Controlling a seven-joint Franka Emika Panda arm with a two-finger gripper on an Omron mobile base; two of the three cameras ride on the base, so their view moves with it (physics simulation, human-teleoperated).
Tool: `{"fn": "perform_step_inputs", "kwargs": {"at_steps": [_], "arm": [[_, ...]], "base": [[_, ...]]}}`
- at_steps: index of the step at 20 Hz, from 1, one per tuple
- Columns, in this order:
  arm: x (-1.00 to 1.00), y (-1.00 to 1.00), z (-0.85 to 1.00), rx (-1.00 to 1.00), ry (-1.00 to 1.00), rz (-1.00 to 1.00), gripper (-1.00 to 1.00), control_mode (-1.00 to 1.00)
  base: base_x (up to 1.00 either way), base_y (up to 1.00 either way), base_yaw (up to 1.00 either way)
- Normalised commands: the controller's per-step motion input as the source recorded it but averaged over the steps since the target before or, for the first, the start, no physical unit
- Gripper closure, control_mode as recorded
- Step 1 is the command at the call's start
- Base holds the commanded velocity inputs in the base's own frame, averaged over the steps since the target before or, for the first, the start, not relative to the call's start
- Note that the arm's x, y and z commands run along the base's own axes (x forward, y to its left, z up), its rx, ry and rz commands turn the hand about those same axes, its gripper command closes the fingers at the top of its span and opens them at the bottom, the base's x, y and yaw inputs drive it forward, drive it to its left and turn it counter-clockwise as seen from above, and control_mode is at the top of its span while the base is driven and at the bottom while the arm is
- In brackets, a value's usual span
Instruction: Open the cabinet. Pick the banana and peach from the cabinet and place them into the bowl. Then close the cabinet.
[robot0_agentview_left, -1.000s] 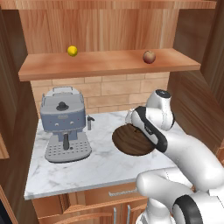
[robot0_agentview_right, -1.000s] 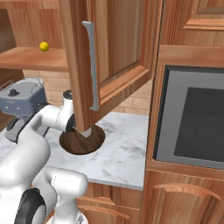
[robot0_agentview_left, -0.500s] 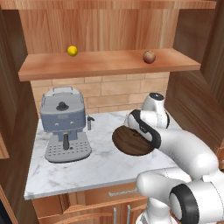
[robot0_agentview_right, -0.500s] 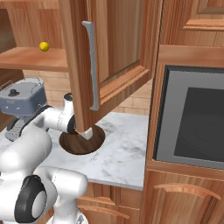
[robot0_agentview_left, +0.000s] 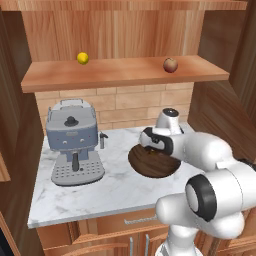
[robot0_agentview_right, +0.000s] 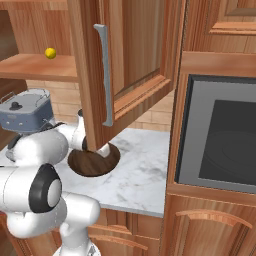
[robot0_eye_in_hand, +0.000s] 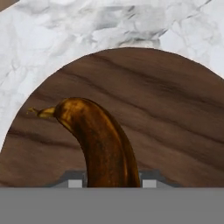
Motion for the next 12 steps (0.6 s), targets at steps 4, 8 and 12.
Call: {"fn": "perform_step_inputs", "kwargs": {"at_steps": [4,8,12], "arm": [[0.21,0.00,-0.17,-0.04,-0.03,0.00,-1.00,-1.00],[0.05,0.00,-0.02,0.00,0.00,0.00,-1.00,-1.00],[0.00,0.00,0.10,0.00,0.00,0.00,-1.00,-1.00]], "base": [[0.00,0.00,0.00],[0.00,0.00,0.00],[0.00,0.00,0.00]]}}
